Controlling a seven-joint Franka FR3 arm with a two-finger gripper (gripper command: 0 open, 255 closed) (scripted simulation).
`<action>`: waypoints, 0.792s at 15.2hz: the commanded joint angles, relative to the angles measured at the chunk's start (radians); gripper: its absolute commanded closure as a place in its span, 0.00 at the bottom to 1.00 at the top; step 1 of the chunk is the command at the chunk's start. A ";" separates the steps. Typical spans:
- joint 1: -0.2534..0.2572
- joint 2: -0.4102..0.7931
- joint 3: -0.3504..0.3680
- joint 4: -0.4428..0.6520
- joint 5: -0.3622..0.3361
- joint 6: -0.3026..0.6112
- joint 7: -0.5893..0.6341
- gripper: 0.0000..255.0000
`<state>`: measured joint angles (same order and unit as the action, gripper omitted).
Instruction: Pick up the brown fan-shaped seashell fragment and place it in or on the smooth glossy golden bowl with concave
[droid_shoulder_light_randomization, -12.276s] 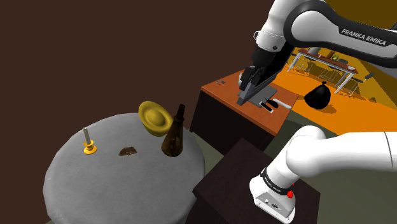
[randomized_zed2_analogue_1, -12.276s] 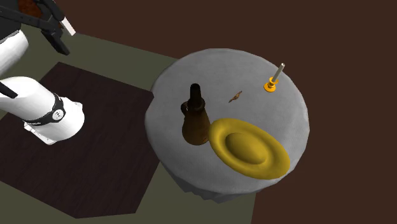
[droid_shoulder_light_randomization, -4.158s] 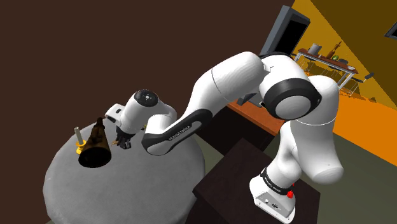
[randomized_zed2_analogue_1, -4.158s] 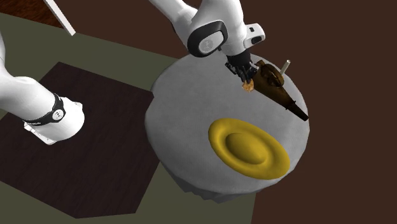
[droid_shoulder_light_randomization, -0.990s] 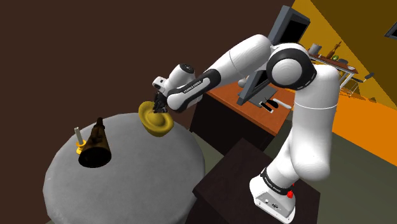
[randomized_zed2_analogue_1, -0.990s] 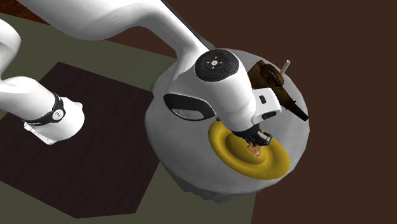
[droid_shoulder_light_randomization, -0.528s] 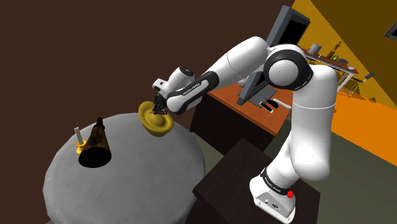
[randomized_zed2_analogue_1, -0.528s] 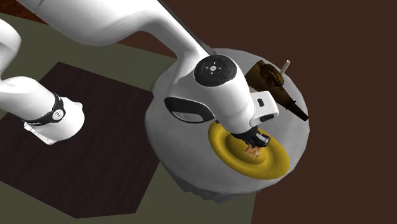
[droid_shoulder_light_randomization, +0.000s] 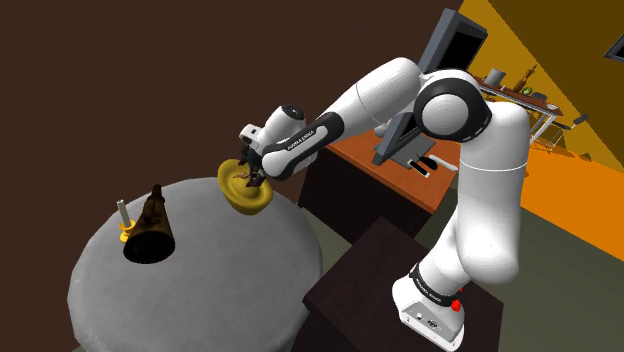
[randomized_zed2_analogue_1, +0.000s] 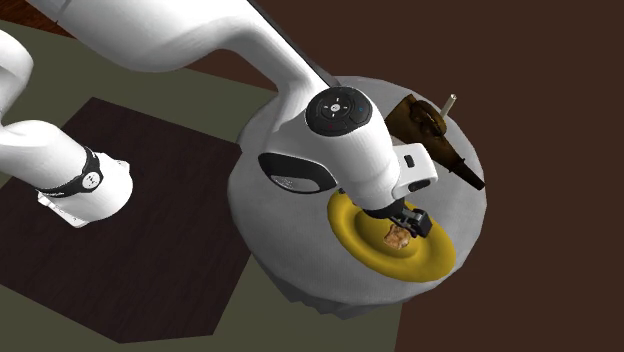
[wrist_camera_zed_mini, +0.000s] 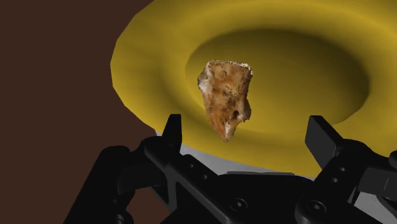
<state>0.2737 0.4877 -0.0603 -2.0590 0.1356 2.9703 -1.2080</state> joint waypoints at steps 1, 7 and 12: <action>0.006 -0.037 -0.006 -0.024 -0.004 -0.013 0.003 0.00; 0.023 -0.141 -0.027 -0.084 -0.019 -0.057 0.016 0.00; 0.023 -0.141 -0.027 -0.083 -0.019 -0.057 0.016 0.00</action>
